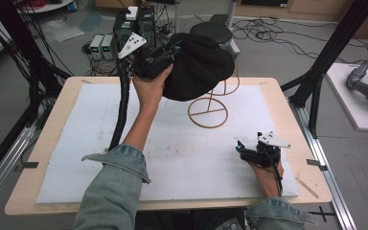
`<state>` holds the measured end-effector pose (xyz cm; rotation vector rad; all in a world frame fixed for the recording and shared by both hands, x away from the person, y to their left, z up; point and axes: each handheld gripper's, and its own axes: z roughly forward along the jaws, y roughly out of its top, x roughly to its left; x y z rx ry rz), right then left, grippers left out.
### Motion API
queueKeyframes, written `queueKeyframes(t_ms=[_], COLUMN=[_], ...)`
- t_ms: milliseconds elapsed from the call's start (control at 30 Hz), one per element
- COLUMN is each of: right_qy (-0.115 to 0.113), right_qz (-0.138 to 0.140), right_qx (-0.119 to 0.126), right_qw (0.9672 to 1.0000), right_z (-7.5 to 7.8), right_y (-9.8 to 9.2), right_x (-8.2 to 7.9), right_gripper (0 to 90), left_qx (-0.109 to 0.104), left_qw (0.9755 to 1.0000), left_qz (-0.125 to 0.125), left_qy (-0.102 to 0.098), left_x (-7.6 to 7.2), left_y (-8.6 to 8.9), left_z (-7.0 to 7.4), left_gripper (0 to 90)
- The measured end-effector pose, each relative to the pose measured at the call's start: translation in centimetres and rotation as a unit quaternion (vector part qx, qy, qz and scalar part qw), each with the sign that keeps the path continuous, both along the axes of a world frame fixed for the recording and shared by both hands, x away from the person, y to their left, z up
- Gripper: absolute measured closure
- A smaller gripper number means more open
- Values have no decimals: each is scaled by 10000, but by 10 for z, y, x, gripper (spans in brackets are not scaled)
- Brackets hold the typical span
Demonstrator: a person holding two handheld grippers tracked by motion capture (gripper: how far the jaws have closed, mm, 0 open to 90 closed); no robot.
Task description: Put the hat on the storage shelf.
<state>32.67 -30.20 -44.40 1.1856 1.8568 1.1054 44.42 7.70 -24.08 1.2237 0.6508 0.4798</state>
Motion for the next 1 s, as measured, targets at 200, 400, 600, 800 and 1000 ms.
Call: queueKeyframes(t_ms=[200, 400, 600, 800, 1000], right_qy=[11, -3, 1, -3, 7], right_qz=[9, 28, 19, 30, 25], right_qx=[10, 1, 10, 14, 22], right_qw=[10000, 10000, 10000, 10000, 10000], right_z=[0, 0, -1, -1, -1], right_y=[0, 0, -1, -1, -1], right_x=[0, 1, 1, 1, 1], right_gripper=[146, 146, 145, 145, 146], left_qx=[152, 288, 463, 625, 781], left_qw=[9998, 9995, 9987, 9977, 9964], left_qz=[-7, -28, -62, -125, -165], left_qy=[95, 128, 210, 232, 268], left_x=[8, 14, 21, 27, 33], left_y=[-12, -25, -37, -49, -59], left_z=[-7, -12, -18, -23, -31], left_gripper=[676, 674, 671, 667, 657])
